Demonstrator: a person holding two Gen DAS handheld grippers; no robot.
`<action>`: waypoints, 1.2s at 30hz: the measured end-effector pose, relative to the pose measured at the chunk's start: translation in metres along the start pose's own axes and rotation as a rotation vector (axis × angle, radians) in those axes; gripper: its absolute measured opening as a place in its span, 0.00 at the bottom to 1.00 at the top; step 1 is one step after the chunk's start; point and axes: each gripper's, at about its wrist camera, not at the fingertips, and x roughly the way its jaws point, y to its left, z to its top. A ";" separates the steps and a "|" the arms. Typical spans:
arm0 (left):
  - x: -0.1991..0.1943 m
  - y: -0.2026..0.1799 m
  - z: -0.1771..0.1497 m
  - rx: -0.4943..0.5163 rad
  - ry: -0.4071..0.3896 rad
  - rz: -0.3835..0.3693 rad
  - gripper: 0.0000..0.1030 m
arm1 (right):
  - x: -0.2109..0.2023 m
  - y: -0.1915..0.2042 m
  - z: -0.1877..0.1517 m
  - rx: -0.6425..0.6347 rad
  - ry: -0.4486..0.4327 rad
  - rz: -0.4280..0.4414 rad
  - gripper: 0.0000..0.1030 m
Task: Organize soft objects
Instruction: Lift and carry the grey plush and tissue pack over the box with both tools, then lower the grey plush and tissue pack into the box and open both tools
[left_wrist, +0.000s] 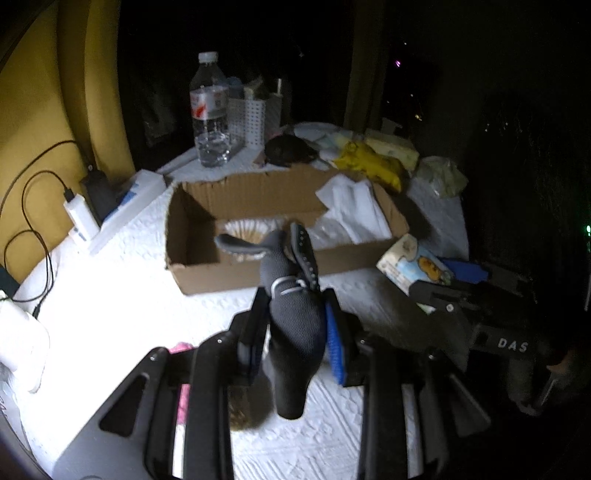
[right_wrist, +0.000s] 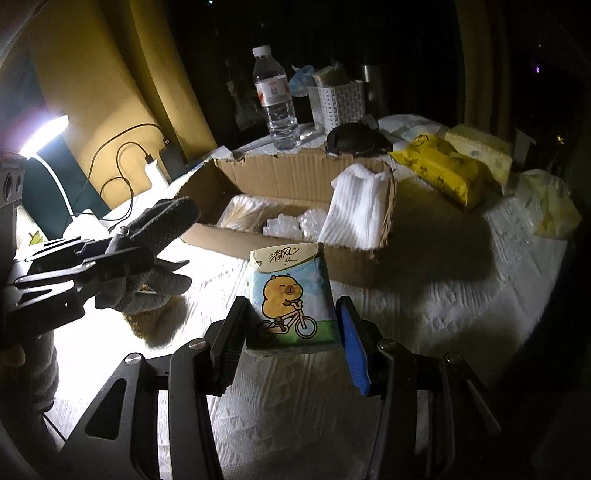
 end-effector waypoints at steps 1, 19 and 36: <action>0.000 0.002 0.003 -0.001 -0.005 0.004 0.29 | 0.000 0.000 0.002 -0.002 -0.001 0.000 0.50; 0.015 0.034 0.035 -0.035 -0.093 0.026 0.29 | 0.012 -0.011 0.036 0.072 -0.049 0.019 0.50; 0.055 0.071 0.053 -0.078 -0.119 0.077 0.29 | 0.043 -0.012 0.068 0.039 -0.080 0.026 0.50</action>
